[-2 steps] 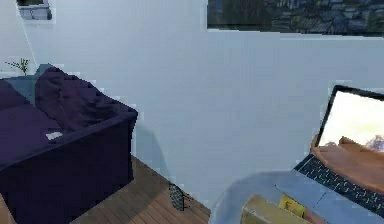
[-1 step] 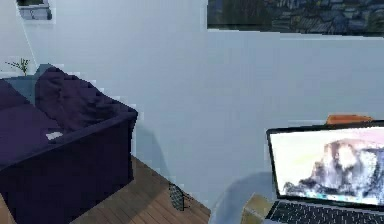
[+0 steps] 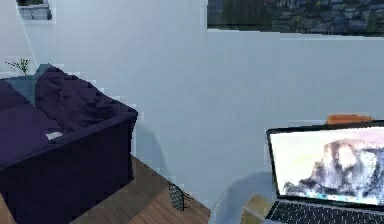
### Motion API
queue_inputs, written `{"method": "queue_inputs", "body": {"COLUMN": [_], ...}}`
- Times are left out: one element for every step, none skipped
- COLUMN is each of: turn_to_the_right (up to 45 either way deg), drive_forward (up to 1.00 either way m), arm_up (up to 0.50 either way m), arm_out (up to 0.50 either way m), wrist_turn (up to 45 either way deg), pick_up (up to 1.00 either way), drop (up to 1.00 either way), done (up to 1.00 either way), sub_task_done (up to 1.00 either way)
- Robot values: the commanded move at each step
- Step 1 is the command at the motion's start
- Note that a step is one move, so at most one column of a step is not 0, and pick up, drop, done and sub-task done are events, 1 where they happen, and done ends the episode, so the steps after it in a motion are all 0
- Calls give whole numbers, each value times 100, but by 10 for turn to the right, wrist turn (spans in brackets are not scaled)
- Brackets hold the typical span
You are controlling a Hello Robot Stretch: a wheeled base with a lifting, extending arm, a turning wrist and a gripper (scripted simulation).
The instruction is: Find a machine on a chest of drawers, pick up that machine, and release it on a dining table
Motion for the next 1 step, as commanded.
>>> {"method": "queue_inputs", "body": {"turn_to_the_right": [0], "drive_forward": [0], "arm_up": [0], "arm_out": [0], "wrist_turn": [-390], "pick_up": [0], "drop": [0], "done": [0], "sub_task_done": [0]}}
